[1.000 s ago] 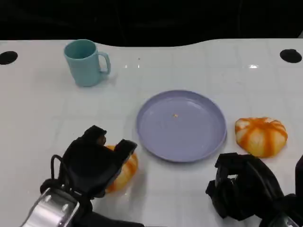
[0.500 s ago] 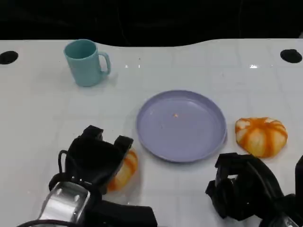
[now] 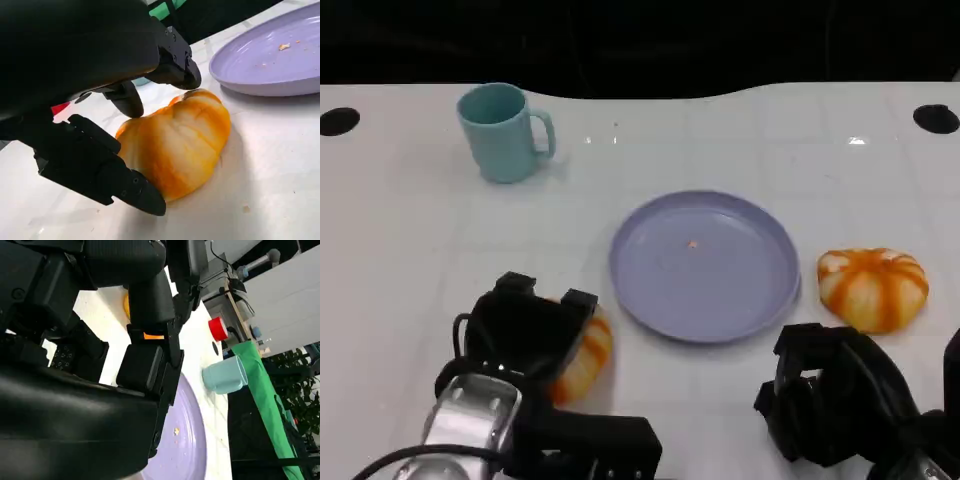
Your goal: Grasp the bread from the table and place it into the plate.
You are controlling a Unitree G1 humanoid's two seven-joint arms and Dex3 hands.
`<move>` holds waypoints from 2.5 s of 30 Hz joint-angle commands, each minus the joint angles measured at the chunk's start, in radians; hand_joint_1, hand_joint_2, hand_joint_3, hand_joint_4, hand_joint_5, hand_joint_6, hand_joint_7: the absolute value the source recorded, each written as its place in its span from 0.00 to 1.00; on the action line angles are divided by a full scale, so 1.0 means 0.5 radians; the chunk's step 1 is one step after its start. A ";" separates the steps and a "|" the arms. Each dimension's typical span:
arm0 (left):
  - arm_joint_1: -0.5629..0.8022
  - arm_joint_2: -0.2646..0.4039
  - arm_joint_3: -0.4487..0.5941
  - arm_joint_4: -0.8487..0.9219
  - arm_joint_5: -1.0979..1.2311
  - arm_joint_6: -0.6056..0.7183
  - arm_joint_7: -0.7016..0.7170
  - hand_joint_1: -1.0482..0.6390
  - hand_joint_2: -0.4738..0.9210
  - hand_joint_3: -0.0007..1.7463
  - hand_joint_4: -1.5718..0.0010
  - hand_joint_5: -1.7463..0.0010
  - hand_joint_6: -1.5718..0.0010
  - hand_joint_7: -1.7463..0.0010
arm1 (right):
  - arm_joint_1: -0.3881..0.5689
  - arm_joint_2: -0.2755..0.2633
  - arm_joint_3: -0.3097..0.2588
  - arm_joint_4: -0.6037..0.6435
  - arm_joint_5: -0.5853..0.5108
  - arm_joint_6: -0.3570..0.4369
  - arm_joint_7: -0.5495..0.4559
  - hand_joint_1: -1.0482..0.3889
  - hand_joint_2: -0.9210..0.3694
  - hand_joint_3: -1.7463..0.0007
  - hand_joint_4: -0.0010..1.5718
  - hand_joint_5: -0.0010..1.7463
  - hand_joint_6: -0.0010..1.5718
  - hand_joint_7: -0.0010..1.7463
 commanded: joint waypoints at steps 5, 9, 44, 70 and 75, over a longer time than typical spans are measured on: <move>-0.060 0.007 -0.046 0.157 -0.067 0.044 -0.019 0.33 0.81 0.00 0.85 0.57 0.76 0.93 | 0.015 -0.023 -0.004 -0.025 0.005 0.010 -0.014 0.00 0.71 0.14 0.92 0.84 1.00 0.57; -0.086 0.006 -0.074 0.233 -0.081 0.044 0.016 0.34 0.84 0.01 0.77 0.54 0.68 0.92 | 0.021 -0.026 -0.002 -0.032 0.001 0.005 -0.013 0.00 0.71 0.14 0.92 0.84 1.00 0.57; -0.260 -0.021 -0.168 1.069 -0.366 -0.288 1.191 0.41 0.58 0.74 0.34 0.01 0.34 0.43 | 0.009 -0.028 -0.010 -0.026 0.002 0.007 -0.016 0.00 0.70 0.15 0.93 0.84 1.00 0.57; -0.170 0.146 -0.076 0.450 -0.363 -0.013 1.201 0.47 0.49 0.87 0.27 0.00 0.44 0.21 | -0.002 -0.026 -0.017 0.002 0.023 0.002 0.011 0.00 0.70 0.15 0.93 0.84 1.00 0.56; -0.147 0.167 -0.010 0.337 -0.383 -0.100 1.275 0.48 0.43 0.94 0.26 0.00 0.46 0.01 | 0.007 -0.025 -0.010 -0.008 0.012 -0.002 0.004 0.00 0.70 0.15 0.93 0.84 1.00 0.57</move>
